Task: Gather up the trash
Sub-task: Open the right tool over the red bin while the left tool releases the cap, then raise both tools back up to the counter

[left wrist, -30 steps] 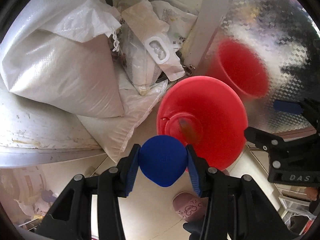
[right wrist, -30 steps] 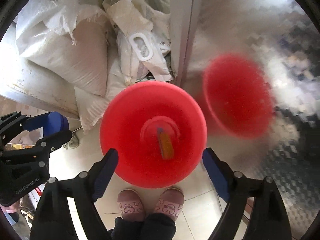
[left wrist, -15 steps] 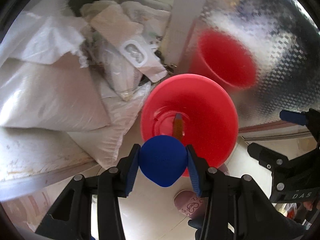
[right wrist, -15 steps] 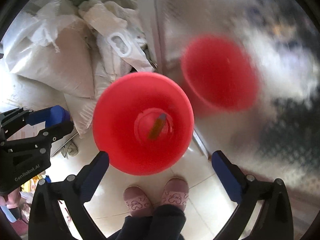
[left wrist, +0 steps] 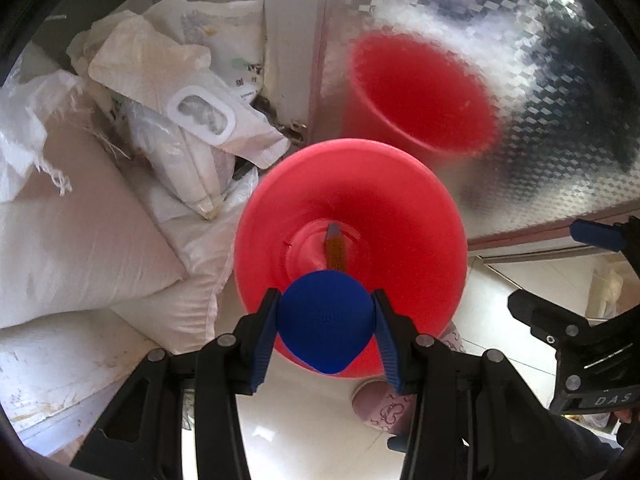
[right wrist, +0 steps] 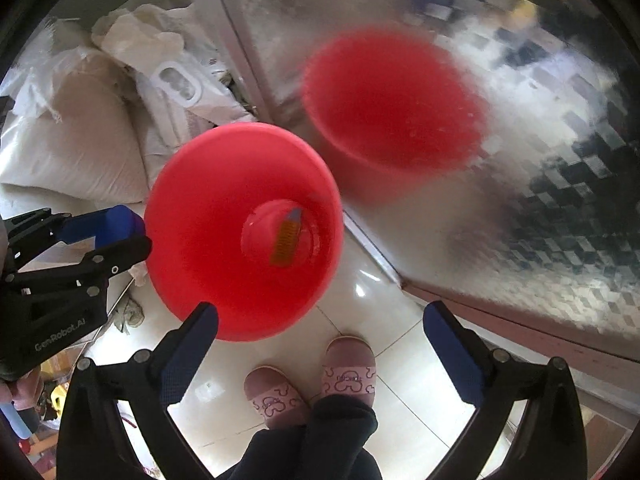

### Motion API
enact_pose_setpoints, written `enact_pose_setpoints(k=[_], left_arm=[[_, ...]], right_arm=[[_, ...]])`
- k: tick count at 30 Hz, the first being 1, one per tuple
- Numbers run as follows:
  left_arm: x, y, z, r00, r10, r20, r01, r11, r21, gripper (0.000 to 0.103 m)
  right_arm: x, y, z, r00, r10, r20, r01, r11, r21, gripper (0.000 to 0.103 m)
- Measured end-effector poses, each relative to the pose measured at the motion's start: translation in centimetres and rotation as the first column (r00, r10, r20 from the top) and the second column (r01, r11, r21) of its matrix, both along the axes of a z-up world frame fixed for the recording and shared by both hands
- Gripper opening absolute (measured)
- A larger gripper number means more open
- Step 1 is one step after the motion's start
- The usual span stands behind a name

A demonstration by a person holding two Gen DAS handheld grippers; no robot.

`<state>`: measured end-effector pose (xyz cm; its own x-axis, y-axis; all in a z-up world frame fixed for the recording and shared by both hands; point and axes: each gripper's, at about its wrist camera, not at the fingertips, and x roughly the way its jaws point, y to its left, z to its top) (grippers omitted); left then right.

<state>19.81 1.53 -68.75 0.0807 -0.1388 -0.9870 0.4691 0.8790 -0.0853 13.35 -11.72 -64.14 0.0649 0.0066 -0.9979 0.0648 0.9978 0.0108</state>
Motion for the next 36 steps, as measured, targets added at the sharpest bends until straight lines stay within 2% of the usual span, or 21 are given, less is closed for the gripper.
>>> enact_pose_setpoints(k=[4,7,9,11,15,20,26,31,36], left_arm=[[0.4,-0.3,0.1,1.0,0.001,0.001,-0.001,1.0,-0.018,0.044],[0.5,-0.4,0.3,1.0,-0.006,0.006,0.006,1.0,-0.028,0.062],[0.4,-0.5,0.6,1.0,-0.018,-0.003,0.018,0.999,-0.036,0.069],[0.5,-0.5,0.8,1.0,-0.017,-0.023,0.016,0.999,-0.047,0.08],[0.1,-0.3,2.3,1.0,-0.002,0.024,0.003,1.0,-0.023,0.082],[-0.6,0.4,4.6,0.999,0.035,0.04,-0.035,0.999,-0.006,0.082],[-2.0,1.6,9.9,0.995,0.09,0.05,-0.091,0.996,0.005,0.082],[-4.0,2.9,15.6,0.986,0.152,0.068,-0.153,0.988,0.011,0.082],[-6.3,3.8,22.1,0.975,0.19,0.118,-0.194,0.981,0.019,0.082]], right_arm=[[0.0,-0.3,0.0,1.0,-0.006,0.005,0.006,1.0,0.001,0.102],[0.0,-0.5,0.2,1.0,-0.016,0.016,0.016,1.0,-0.007,0.102],[0.0,-0.6,0.6,0.999,-0.025,0.034,0.025,1.0,-0.01,0.102],[0.0,-0.7,0.9,0.999,-0.027,0.038,0.027,1.0,-0.006,0.102],[0.1,-0.6,1.4,0.999,-0.015,0.04,0.015,1.0,-0.002,0.102],[0.2,-0.2,3.4,0.998,0.022,0.052,-0.022,1.0,-0.002,0.102],[0.1,0.7,8.1,0.994,0.068,0.08,-0.068,0.998,-0.002,0.102],[-0.9,1.8,13.0,0.988,0.111,0.111,-0.112,0.994,0.01,0.102],[-1.9,3.0,18.2,0.981,0.156,0.118,-0.161,0.986,0.032,0.102]])
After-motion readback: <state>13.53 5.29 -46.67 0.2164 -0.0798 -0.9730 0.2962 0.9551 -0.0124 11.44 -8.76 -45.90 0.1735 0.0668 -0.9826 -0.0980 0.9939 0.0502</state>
